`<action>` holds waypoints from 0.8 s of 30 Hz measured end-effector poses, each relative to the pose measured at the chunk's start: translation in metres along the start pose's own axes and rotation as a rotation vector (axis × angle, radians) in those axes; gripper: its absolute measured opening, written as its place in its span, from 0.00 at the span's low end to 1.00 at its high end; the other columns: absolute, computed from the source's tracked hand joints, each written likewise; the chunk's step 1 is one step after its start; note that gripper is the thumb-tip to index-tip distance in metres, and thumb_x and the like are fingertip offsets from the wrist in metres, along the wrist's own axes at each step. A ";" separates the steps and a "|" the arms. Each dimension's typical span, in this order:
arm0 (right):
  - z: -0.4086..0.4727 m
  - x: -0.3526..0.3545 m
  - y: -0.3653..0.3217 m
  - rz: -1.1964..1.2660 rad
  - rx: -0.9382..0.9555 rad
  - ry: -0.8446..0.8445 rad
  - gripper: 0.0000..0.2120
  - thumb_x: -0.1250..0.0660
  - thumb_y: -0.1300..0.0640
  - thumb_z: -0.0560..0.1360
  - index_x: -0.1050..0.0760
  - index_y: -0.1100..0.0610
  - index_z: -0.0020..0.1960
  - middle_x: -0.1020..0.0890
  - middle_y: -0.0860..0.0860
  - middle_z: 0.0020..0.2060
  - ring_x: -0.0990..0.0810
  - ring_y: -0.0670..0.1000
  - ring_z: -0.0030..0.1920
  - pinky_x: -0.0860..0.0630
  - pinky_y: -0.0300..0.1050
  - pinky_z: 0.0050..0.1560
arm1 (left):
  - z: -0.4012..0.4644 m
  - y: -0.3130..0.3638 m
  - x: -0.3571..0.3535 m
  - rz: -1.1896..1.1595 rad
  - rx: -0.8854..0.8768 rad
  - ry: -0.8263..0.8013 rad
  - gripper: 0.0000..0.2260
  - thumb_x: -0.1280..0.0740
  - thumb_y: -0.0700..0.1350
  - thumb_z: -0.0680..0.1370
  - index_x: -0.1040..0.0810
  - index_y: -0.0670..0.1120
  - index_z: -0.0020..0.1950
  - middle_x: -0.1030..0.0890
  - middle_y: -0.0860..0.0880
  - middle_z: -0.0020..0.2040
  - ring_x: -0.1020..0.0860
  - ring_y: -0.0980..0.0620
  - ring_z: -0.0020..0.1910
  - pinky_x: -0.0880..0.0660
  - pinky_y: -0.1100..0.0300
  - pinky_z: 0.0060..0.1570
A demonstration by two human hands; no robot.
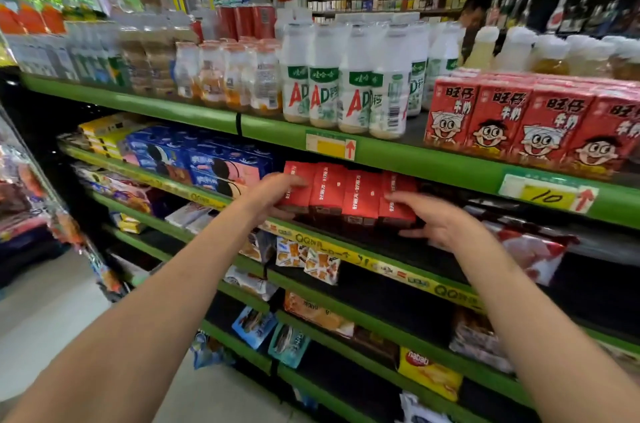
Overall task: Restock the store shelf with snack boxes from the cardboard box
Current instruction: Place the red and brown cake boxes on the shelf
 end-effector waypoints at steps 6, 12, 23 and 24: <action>0.010 -0.002 0.005 -0.201 -0.030 0.180 0.26 0.38 0.31 0.75 0.28 0.43 0.68 0.26 0.49 0.66 0.24 0.54 0.63 0.28 0.42 0.40 | 0.055 -0.008 -0.002 -0.015 0.025 -0.031 0.09 0.33 0.49 0.78 0.23 0.47 0.56 0.19 0.44 0.55 0.21 0.47 0.50 0.20 0.53 0.42; -0.003 -0.009 0.007 -0.296 0.070 0.341 0.11 0.28 0.49 0.75 0.27 0.43 0.54 0.21 0.46 0.51 0.22 0.48 0.48 0.26 0.44 0.46 | 0.093 -0.019 -0.014 -0.128 -0.021 -0.090 0.13 0.32 0.46 0.78 0.27 0.49 0.62 0.21 0.49 0.56 0.23 0.50 0.54 0.24 0.50 0.56; -0.029 0.021 0.031 -0.234 0.136 0.472 0.24 0.28 0.62 0.73 0.31 0.55 0.67 0.18 0.53 0.55 0.18 0.53 0.51 0.20 0.54 0.53 | 0.123 0.008 -0.045 -0.192 -0.028 -0.127 0.10 0.40 0.42 0.76 0.27 0.50 0.35 0.21 0.55 0.34 0.27 0.53 0.41 0.33 0.56 0.47; -0.028 0.026 0.029 -0.257 0.158 0.501 0.26 0.28 0.62 0.73 0.32 0.55 0.69 0.19 0.53 0.57 0.19 0.53 0.54 0.21 0.56 0.56 | 0.125 0.008 -0.047 -0.204 -0.030 -0.118 0.11 0.40 0.44 0.77 0.26 0.50 0.35 0.20 0.55 0.32 0.25 0.52 0.41 0.32 0.57 0.45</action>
Point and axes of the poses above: each hand's wrist, its own z-axis towards the middle knuckle, its own x-axis out of the back of the hand, y = z × x, the point moved 10 cm from there along z, towards the middle knuckle
